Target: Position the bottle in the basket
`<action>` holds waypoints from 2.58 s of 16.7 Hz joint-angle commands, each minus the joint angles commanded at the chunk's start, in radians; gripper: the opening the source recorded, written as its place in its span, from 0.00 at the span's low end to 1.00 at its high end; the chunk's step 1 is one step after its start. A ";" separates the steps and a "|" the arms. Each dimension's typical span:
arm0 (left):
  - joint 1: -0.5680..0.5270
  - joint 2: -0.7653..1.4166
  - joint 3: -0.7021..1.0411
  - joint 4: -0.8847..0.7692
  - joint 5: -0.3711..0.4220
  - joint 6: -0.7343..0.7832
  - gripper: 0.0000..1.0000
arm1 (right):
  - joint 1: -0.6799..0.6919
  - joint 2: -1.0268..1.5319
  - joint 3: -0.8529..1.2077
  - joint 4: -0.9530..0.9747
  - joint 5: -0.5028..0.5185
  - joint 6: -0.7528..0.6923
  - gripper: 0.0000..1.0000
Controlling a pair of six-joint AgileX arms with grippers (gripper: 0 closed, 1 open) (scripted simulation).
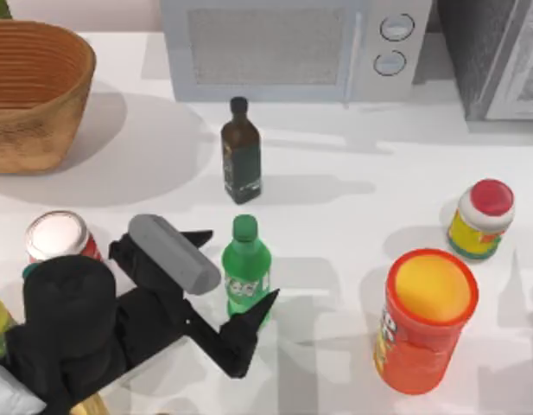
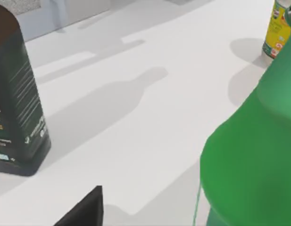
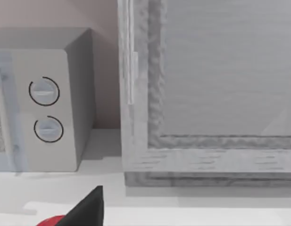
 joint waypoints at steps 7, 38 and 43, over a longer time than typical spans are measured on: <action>-0.054 0.263 0.096 0.171 -0.050 -0.016 1.00 | 0.000 0.000 0.000 0.000 0.000 0.000 1.00; -0.031 0.230 0.145 0.114 -0.059 -0.017 0.00 | 0.000 0.000 0.000 0.000 0.000 0.000 1.00; 0.074 0.142 0.287 -0.073 -0.069 -0.016 0.00 | 0.000 0.000 0.000 0.000 0.000 0.000 1.00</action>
